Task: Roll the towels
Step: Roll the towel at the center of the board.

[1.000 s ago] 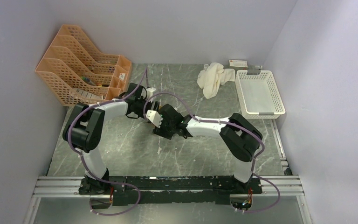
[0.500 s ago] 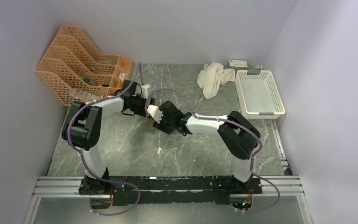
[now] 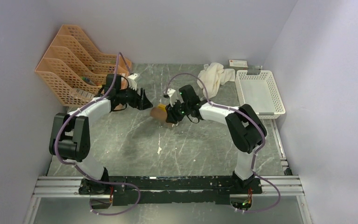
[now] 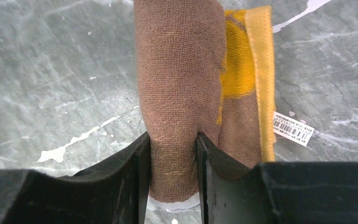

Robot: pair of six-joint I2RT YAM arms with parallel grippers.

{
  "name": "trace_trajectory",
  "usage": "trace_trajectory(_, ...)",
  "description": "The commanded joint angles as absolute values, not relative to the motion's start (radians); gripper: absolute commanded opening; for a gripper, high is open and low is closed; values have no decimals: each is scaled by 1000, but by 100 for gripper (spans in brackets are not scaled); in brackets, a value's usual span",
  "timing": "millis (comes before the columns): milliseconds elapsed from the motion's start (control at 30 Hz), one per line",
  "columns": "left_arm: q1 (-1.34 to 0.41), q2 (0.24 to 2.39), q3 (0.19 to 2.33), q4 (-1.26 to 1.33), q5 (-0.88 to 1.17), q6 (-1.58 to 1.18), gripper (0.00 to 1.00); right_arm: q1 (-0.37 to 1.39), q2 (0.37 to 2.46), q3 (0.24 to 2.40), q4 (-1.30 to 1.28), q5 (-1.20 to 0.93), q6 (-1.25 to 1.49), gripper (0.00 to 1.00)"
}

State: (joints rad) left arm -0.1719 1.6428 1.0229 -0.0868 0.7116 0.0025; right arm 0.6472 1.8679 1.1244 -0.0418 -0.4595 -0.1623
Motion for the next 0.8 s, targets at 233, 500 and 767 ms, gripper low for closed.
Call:
trace_trajectory(233, -221, 1689, 998, -41, 771, 2, 84, 469, 2013, 1244, 11, -858, 60, 40)
trace_trajectory(500, -304, 1801, 1077, -1, 628, -51, 83, 451, 2118, 1323, -35, -908, 63, 42)
trace_trajectory(767, -304, 1905, 1163, -34, 538, -51, 82, 451, 2126, 1399, -157, -821, -31, 53)
